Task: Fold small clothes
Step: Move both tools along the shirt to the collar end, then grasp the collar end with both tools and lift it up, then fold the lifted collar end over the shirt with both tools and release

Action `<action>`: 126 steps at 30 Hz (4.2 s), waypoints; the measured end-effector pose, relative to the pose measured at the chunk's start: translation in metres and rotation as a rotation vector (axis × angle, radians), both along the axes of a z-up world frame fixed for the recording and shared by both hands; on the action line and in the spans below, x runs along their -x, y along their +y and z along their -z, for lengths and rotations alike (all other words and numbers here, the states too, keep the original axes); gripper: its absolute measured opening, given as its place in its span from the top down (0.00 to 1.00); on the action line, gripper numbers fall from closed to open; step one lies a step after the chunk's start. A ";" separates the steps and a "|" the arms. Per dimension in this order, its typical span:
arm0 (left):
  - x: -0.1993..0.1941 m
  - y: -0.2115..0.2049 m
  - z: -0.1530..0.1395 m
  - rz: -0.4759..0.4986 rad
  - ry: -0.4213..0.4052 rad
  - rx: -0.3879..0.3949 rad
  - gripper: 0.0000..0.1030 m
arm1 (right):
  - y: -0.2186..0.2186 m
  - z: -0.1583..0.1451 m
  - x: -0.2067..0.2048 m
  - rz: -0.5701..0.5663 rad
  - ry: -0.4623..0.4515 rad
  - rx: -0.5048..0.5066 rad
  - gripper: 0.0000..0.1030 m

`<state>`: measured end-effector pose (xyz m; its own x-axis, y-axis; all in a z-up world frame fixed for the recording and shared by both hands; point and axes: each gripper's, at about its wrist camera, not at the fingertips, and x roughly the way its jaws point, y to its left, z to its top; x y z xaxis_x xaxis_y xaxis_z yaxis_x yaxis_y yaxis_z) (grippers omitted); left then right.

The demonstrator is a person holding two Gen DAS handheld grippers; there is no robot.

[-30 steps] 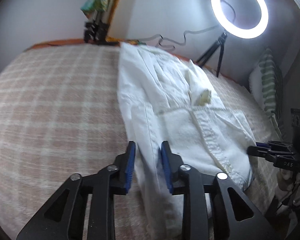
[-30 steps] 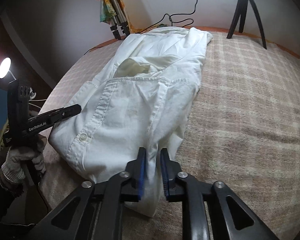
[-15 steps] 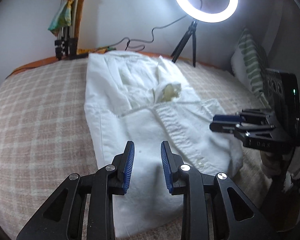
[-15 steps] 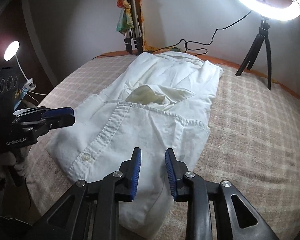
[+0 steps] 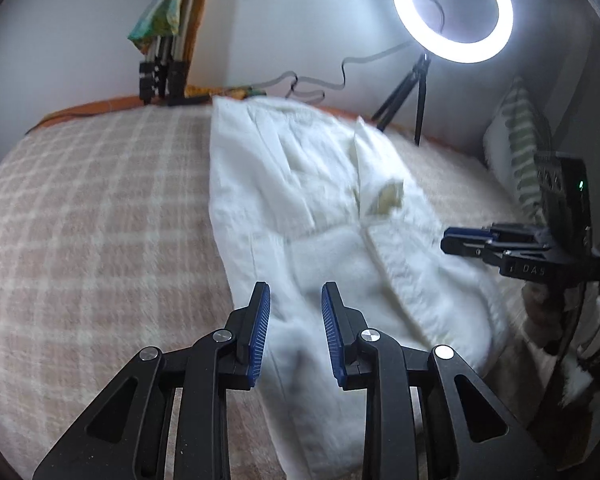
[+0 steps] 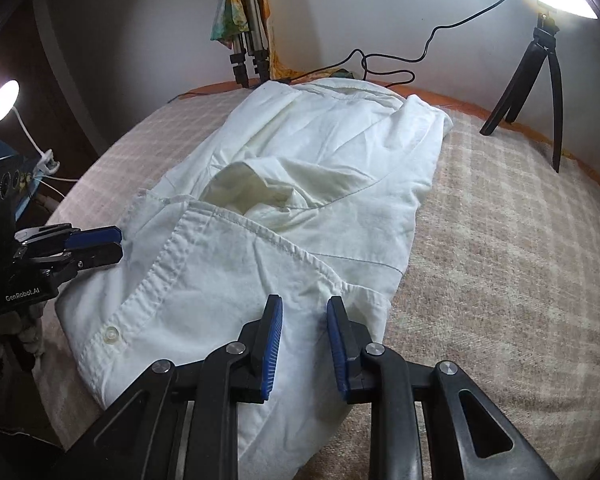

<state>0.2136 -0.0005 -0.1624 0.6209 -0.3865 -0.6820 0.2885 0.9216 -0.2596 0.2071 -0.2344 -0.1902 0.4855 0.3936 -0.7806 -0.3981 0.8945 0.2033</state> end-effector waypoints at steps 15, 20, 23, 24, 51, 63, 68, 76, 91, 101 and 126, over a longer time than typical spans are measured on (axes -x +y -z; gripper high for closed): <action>-0.135 0.027 -0.004 -0.034 0.057 0.100 0.58 | -0.064 0.000 -0.121 0.217 0.062 -0.166 0.71; -0.171 0.022 0.018 -0.052 0.088 0.068 0.58 | -0.061 0.016 -0.161 0.250 0.088 -0.164 0.70; -0.191 0.019 0.027 -0.065 0.094 0.021 0.56 | -0.056 0.025 -0.182 0.261 0.095 -0.134 0.70; -0.199 0.020 0.031 -0.077 0.102 0.025 0.55 | -0.057 0.026 -0.188 0.268 0.092 -0.146 0.71; -0.260 0.011 0.023 -0.094 0.092 0.132 0.96 | -0.040 0.031 -0.226 0.244 0.029 -0.102 0.90; -0.211 -0.006 -0.046 0.034 -0.024 0.144 0.96 | -0.027 -0.030 -0.200 0.171 -0.084 -0.097 0.98; -0.186 -0.007 -0.067 0.075 -0.052 0.164 0.96 | -0.032 -0.071 -0.172 0.129 -0.149 -0.110 0.98; -0.136 -0.006 -0.087 0.121 -0.095 0.176 0.96 | -0.025 -0.105 -0.115 0.072 -0.206 -0.087 0.98; -0.012 0.000 -0.064 0.193 -0.119 0.077 0.96 | -0.022 -0.095 0.011 0.012 -0.249 0.031 0.98; 0.031 0.003 -0.030 0.198 -0.100 -0.016 0.96 | -0.017 -0.063 0.064 0.009 -0.235 0.081 0.98; 0.041 -0.018 -0.067 0.280 -0.155 -0.076 0.83 | -0.022 -0.089 0.069 -0.004 -0.239 0.048 0.85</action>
